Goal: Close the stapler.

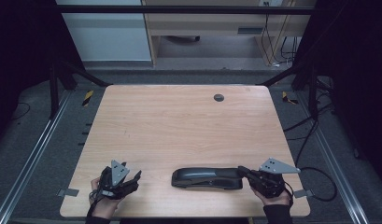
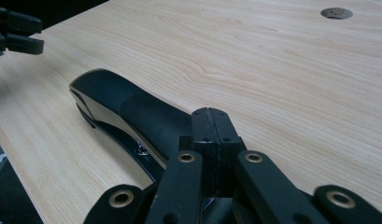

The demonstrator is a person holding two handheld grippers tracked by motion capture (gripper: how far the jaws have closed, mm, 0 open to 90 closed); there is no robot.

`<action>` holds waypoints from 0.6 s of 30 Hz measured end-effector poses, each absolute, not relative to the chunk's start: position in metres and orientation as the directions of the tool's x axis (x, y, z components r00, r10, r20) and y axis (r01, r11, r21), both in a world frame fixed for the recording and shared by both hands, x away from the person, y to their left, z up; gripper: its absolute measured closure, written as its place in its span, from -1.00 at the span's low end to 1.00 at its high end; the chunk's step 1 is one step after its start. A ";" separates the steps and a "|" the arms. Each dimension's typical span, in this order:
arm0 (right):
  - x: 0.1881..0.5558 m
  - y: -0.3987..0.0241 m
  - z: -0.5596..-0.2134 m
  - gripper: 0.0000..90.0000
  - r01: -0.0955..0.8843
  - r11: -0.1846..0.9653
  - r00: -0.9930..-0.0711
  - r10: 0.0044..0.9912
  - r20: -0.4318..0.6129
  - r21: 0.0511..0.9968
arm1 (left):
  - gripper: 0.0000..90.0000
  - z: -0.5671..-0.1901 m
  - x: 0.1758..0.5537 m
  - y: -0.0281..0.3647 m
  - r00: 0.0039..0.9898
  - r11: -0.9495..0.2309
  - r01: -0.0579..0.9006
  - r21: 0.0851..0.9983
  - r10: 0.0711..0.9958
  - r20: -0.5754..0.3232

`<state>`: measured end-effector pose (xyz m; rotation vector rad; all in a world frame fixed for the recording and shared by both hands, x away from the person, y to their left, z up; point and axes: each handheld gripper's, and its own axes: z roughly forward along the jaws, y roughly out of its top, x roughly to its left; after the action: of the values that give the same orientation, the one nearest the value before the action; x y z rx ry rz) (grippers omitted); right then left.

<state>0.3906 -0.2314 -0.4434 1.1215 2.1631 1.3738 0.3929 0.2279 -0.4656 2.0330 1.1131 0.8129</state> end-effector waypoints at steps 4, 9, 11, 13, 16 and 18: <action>0.391 -0.231 -0.447 1.00 0.444 0.233 -0.627 0.770 0.114 0.865 | -0.20 -0.465 0.393 0.228 0.440 -0.410 0.454 0.791 0.875 0.201; 0.392 -0.232 -0.449 1.00 0.450 0.226 -0.627 0.769 0.126 0.864 | -0.19 -0.465 0.393 0.229 0.433 -0.401 0.455 0.795 0.880 0.196; 0.392 -0.232 -0.450 1.00 0.457 0.239 -0.624 0.772 0.118 0.857 | -0.19 -0.465 0.393 0.229 0.433 -0.402 0.455 0.795 0.880 0.196; 0.392 -0.232 -0.452 1.00 0.459 0.240 -0.626 0.771 0.119 0.855 | -0.19 -0.465 0.393 0.229 0.435 -0.406 0.455 0.793 0.878 0.200; 0.392 -0.232 -0.452 1.00 0.460 0.239 -0.625 0.771 0.120 0.855 | -0.19 -0.465 0.393 0.229 0.436 -0.408 0.455 0.792 0.877 0.201; 0.392 -0.232 -0.452 1.00 0.460 0.236 -0.625 0.771 0.123 0.856 | -0.19 -0.465 0.393 0.229 0.436 -0.407 0.456 0.791 0.877 0.200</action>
<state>0.3924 -0.2321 -0.4525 1.1402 2.1894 1.3412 0.3932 0.2285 -0.4650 2.0295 1.1173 0.8175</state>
